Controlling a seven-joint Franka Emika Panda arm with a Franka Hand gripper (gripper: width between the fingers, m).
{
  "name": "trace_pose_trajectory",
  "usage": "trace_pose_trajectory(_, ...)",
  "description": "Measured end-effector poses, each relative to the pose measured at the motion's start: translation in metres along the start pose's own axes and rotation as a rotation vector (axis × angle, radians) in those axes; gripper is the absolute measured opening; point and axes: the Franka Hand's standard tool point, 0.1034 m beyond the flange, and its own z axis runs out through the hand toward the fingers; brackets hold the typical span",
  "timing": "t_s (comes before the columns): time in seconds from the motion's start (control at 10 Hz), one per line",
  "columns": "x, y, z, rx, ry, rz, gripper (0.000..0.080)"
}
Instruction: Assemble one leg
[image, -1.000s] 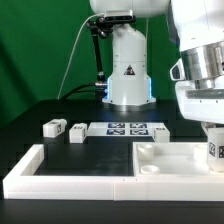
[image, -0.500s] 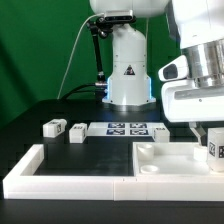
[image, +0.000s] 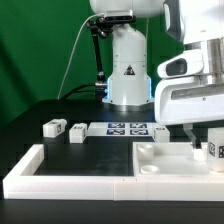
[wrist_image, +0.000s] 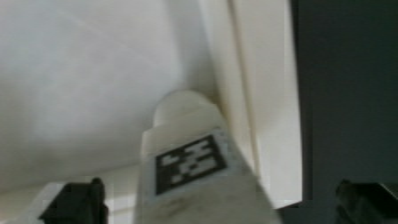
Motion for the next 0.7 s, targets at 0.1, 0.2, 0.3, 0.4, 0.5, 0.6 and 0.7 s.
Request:
trace_pose_trajectory(0.1,0.0008,0.0033,-0.0006,-0.025,0.002,-0.115,0.0649)
trace_pose_trajectory(0.2,0.0011,0.0039,-0.0006,-0.043,0.003,-0.188,0.0649)
trace_pose_trajectory(0.3,0.0026,0.0041,-0.0008,-0.045,0.015,-0.274,0.0649)
trace_pose_trajectory(0.4,0.0026,0.0042,-0.0005,-0.045,0.015,-0.276,0.0649)
trace_pose_trajectory(0.5,0.0025,0.0042,-0.0004,-0.045,0.015,-0.276,0.0649)
trace_pose_trajectory(0.6,0.0025,0.0042,-0.0003,-0.045,0.015,-0.276,0.0537)
trace_pose_trajectory(0.7,0.0025,0.0042,-0.0003,-0.045,0.015,-0.276,0.0399)
